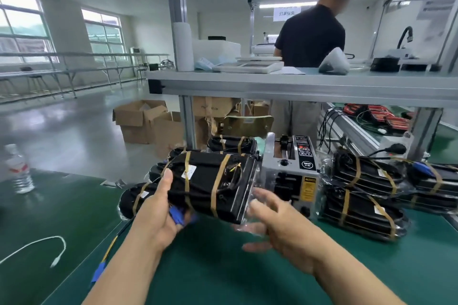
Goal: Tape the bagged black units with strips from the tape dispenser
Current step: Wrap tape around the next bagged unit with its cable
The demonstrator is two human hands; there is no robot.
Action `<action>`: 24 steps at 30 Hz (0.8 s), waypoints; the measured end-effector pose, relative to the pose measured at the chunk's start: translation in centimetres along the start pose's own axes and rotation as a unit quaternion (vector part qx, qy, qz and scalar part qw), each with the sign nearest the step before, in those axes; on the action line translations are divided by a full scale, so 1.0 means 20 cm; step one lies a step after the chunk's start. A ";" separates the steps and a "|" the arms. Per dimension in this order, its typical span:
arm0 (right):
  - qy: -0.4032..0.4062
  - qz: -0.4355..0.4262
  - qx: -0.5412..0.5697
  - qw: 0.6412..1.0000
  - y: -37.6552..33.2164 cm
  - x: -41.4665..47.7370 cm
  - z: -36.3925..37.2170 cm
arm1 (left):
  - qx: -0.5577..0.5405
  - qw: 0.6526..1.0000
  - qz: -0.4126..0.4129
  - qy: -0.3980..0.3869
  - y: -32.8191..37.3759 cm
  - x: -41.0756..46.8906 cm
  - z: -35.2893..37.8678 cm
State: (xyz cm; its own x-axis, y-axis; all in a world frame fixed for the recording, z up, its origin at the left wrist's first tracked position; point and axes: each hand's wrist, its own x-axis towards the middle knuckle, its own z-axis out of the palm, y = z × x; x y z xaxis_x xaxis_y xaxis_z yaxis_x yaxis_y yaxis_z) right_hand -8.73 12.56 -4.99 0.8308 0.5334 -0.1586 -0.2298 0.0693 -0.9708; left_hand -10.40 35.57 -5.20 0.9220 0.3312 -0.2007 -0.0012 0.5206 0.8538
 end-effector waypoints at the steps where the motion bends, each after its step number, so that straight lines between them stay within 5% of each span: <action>1: 0.005 -0.009 -0.007 1.000 0.00 0.06 0.08 | -0.006 1.000 0.004 0.012 0.04 0.04 -0.02; 8: 0.108 -0.072 -0.005 0.992 -0.10 0.58 0.48 | 0.030 0.991 0.091 0.092 0.33 0.35 -0.14; 15: 0.232 -0.110 -0.191 0.947 -0.14 1.00 0.65 | 0.047 0.971 0.142 0.184 0.39 0.78 -0.20; 24: 0.190 -0.016 -0.235 0.953 -0.17 1.30 0.69 | 0.054 0.973 0.100 0.201 0.32 1.20 -0.18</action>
State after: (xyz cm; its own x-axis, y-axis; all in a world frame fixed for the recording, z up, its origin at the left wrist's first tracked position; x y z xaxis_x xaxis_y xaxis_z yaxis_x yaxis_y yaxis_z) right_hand 6.55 37.83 -3.27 0.9778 0.1869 -0.0946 -0.0232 -0.3522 -0.9356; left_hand 10.30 49.65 -6.25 0.6817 0.7096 -0.1784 -0.1037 0.3352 0.9364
